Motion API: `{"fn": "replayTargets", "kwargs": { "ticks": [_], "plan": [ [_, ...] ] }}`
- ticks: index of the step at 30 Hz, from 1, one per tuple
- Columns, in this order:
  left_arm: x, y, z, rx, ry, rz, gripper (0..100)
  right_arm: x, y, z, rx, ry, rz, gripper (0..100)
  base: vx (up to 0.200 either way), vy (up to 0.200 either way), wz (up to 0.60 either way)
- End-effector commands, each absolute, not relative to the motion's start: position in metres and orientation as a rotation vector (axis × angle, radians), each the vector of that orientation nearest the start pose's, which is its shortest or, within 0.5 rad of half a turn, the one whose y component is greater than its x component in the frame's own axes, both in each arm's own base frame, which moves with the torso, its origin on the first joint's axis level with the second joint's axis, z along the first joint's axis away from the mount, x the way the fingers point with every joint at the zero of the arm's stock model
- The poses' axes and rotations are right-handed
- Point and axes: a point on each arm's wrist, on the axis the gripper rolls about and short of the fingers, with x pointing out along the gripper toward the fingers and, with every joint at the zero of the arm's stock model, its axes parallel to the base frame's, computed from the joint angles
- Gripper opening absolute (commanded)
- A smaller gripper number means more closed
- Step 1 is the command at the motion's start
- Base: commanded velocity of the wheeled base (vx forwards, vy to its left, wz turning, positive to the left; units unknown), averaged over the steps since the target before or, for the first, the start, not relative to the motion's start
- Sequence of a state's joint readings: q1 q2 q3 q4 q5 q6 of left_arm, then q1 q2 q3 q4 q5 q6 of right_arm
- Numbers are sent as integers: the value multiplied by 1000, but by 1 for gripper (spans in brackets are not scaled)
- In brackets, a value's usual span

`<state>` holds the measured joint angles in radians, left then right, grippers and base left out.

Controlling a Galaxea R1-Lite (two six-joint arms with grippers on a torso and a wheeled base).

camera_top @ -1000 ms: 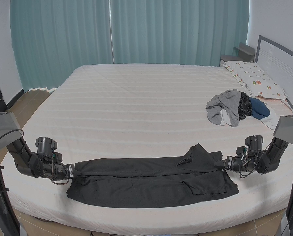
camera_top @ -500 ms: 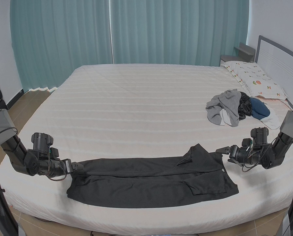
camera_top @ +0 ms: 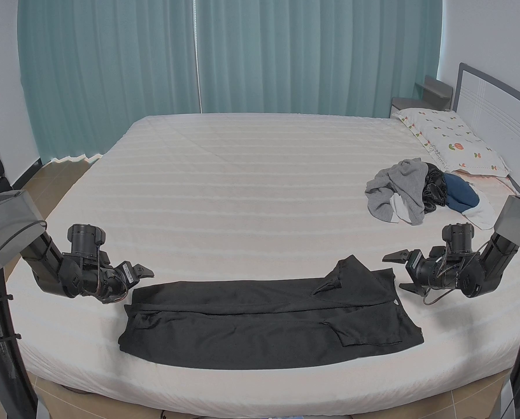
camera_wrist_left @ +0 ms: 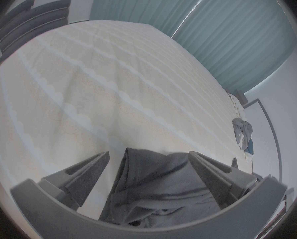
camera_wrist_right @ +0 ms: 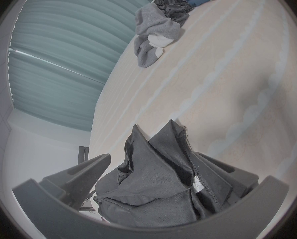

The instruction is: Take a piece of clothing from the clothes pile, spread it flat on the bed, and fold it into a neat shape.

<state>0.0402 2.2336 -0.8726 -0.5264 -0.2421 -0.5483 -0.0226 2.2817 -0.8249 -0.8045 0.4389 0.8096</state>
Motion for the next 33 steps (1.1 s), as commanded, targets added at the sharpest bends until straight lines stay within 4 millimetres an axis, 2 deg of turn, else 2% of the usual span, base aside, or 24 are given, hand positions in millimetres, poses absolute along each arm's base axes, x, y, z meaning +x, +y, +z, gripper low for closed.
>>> {"fn": "replayTargets", "kwargs": {
  "ticks": [1,3,4,12,19,33],
  "plan": [
    [372,5,-10,-635,888,38,100,373,-1,-8,930,788,107,100,0,0,0],
    [374,5,-12,-636,888,39,100,373,-1,-8,934,788,104,100,0,0,0],
    [374,5,-12,-636,887,39,0,373,-1,-8,934,788,104,100,0,0,0],
    [379,10,-8,-707,857,88,0,370,-1,-10,936,799,95,100,0,0,0],
    [383,26,7,-788,757,158,0,366,-1,-11,936,811,87,100,0,0,0],
    [388,30,-3,-812,740,186,0,365,-1,-12,937,814,86,100,0,0,0]
  ]
}}
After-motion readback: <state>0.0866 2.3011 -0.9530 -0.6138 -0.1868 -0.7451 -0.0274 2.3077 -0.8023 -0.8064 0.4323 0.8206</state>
